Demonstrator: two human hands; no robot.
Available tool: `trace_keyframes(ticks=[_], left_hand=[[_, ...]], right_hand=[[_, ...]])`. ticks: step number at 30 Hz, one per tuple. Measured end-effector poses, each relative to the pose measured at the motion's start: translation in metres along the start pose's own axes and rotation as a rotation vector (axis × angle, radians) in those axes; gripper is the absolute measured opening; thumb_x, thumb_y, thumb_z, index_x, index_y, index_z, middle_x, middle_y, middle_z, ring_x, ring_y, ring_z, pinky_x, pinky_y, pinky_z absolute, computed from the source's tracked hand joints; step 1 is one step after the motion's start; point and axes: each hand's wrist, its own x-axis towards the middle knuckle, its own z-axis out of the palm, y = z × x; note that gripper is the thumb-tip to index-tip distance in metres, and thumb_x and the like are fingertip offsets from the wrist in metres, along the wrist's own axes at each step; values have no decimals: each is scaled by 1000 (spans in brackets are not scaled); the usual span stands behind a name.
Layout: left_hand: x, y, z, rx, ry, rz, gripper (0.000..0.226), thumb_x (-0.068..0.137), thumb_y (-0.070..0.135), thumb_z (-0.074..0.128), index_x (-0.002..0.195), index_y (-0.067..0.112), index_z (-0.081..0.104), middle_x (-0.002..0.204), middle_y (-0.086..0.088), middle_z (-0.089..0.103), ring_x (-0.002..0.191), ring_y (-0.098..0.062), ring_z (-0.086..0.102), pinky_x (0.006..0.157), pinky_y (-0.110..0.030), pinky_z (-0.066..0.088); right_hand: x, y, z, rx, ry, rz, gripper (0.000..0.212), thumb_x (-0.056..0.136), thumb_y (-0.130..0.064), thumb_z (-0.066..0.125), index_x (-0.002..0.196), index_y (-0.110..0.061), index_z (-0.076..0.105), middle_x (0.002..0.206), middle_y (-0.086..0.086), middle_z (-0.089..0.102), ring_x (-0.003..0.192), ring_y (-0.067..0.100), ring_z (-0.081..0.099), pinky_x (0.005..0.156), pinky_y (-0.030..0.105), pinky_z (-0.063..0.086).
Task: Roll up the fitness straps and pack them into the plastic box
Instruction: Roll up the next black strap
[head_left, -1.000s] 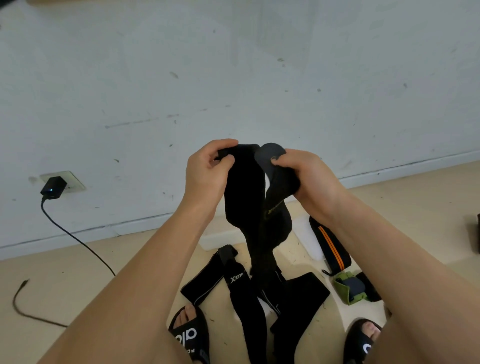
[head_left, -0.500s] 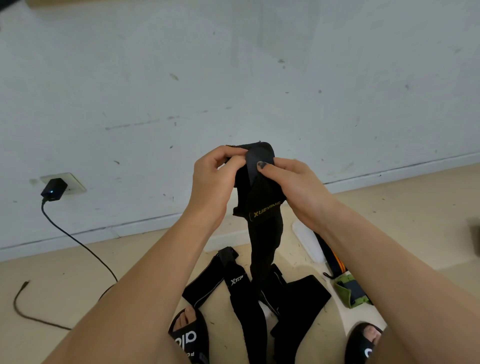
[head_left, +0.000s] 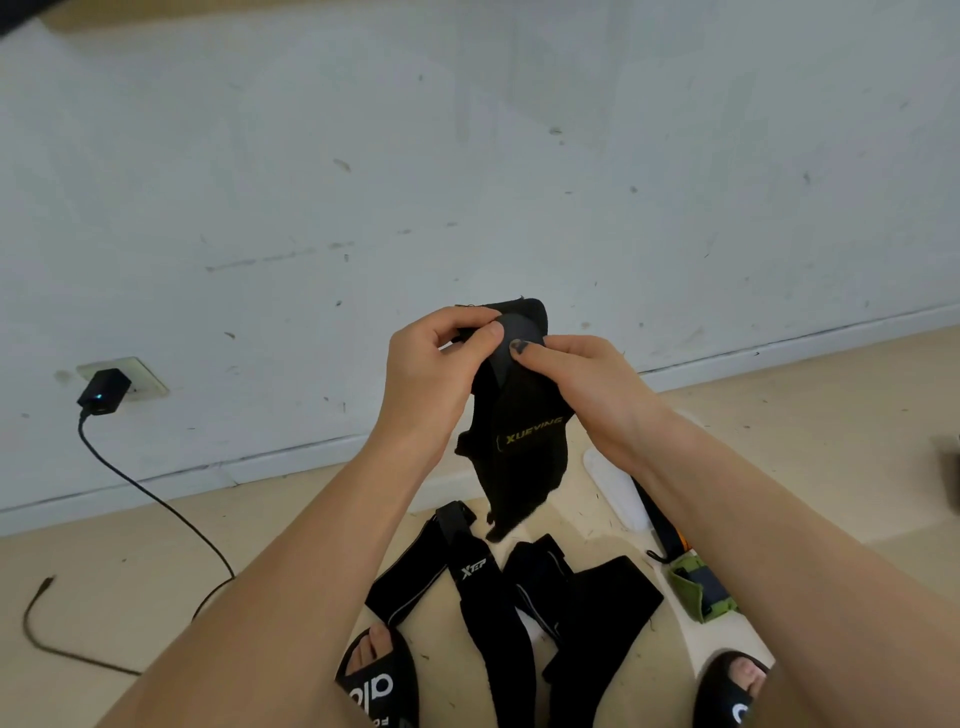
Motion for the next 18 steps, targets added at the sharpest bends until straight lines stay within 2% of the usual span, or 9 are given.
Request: trace_keyframes(ticks=[2,4,9,12,14,16,18], left_hand=[[1,0,0,0,3,-5,14,91,15,74,93,27,80,96,7,78,103,-17,71,96,-48,59],[2,0,-1,-10,10,-10,13,91,15,74,93,27,80,97,6,78,104,-18,72,96,-48,59],[2,0,-1,-88,31,-43,11,86,16,76,92,24,82,100,-6,78,106,-26,72,100,-54,56],[3,0,-1,-87,41,-44,12,85,17,77,87,28,82,99,-5,79,105,-26,72,98,-55,56],[4,0,-1,-85,42,-40,12,84,19,78,85,30,82,99,-3,79,105,-25,72,97,-55,57],[4,-1,0,-94,53,-50,12,84,16,79,86,28,82,98,-4,79,105,-25,72,97,-54,57],[4,0,1,-119,69,-70,12,86,12,79,88,24,82,98,-6,78,104,-26,73,98,-53,57]], right_hand=[[1,2,0,-7,6,0,41,100,-32,66,104,9,71,107,27,73,92,30,73,95,41,56],[3,3,1,-18,17,-1,47,99,-35,67,102,12,67,96,27,71,83,22,68,86,35,53],[2,2,6,-65,38,-41,53,100,-40,65,93,12,56,81,10,52,77,21,51,78,34,42],[-1,1,9,-80,70,-79,41,102,-32,62,78,-2,51,71,6,40,69,17,40,62,24,36],[-3,1,10,-83,78,-85,35,103,-29,61,77,-8,51,67,0,38,64,13,39,54,18,34],[-4,1,10,-78,67,-82,37,103,-29,60,78,-3,51,70,4,40,65,12,41,55,16,36],[-3,2,10,-71,56,-78,43,104,-30,60,83,6,50,77,7,42,71,16,42,62,23,37]])
